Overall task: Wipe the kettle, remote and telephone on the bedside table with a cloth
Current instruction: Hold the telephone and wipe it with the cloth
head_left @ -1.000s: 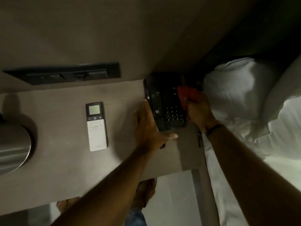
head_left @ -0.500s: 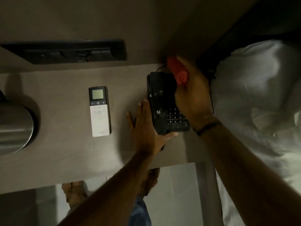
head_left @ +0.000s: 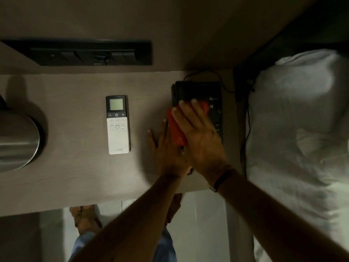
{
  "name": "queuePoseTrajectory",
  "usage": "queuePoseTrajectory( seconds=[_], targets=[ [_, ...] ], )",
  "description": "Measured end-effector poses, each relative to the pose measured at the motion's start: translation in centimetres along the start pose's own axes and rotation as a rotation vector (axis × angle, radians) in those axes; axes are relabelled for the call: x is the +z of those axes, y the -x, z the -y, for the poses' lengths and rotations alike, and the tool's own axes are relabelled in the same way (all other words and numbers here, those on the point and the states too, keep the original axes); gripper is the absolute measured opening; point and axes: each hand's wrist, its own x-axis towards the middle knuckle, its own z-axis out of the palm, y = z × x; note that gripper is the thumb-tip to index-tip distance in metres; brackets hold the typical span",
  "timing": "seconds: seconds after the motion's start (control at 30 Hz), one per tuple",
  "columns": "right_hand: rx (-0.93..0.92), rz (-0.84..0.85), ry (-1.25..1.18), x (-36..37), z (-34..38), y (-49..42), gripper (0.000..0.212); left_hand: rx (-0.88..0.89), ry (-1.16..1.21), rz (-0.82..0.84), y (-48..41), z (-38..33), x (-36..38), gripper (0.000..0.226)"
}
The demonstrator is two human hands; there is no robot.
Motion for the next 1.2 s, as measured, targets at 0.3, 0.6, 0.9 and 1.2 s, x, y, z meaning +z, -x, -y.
queuePoseTrajectory(
  seconds=[0.3, 0.6, 0.9, 1.2],
  targets=[
    [0.015, 0.004, -0.091, 2.7, -0.2, 6.8, 0.068, -0.096, 0.108, 0.15, -0.3, -0.1, -1.2, 0.095],
    [-0.049, -0.007, -0.131, 4.0, -1.8, 9.0, 0.064, -0.053, -0.003, 0.06, -0.2, 0.1, -1.9, 0.086],
    [0.278, -0.037, -0.841, -2.9, -5.2, 8.2, 0.056, -0.051, 0.022, 0.052, 0.2, 0.3, -1.4, 0.126],
    [0.129, -0.103, -0.042, -1.7, -6.7, -4.5, 0.076, -0.083, 0.03, 0.068, 0.4, 0.6, -1.3, 0.133]
  ],
)
